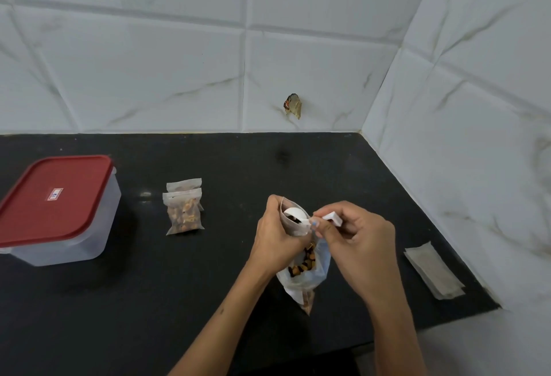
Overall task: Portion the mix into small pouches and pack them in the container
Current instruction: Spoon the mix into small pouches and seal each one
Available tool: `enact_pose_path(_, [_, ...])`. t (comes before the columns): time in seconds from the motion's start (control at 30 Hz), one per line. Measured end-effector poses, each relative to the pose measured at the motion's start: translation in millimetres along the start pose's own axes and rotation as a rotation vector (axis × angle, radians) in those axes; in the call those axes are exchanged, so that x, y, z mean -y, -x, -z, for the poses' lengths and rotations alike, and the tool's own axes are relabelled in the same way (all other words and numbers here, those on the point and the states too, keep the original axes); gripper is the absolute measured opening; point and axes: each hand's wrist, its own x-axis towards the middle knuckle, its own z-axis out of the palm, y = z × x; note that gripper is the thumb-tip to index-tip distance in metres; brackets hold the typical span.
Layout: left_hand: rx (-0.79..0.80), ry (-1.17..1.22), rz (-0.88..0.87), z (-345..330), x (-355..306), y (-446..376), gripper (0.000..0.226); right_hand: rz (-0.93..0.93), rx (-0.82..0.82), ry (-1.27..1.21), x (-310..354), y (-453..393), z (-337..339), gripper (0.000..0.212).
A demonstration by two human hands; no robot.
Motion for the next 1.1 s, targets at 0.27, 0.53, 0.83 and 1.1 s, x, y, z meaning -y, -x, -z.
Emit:
enact_pose_path(0.27, [-0.022, -0.045, 0.008, 2.7, 0.8, -1.9, 0.038, -0.105, -0.288, -0.247, 1.7, -3.1, 0.3, 0.017])
enact_pose_path(0.53, [-0.031, -0.020, 0.039, 8.8, 5.7, -2.8, 0.044, -0.688, -0.492, -0.657, -28.8, -1.5, -10.9, 0.017])
enact_pose_path(0.83, [-0.063, 0.015, 0.116, 20.2, 11.7, -3.6, 0.050, -0.864, -0.359, -0.137, -70.3, 16.5, -61.6, 0.017])
enact_pose_path(1.1, [-0.010, 0.220, 0.209, 29.8, 14.7, -6.9, 0.064, -0.615, -0.088, 0.584, -63.9, 14.0, -53.5, 0.012])
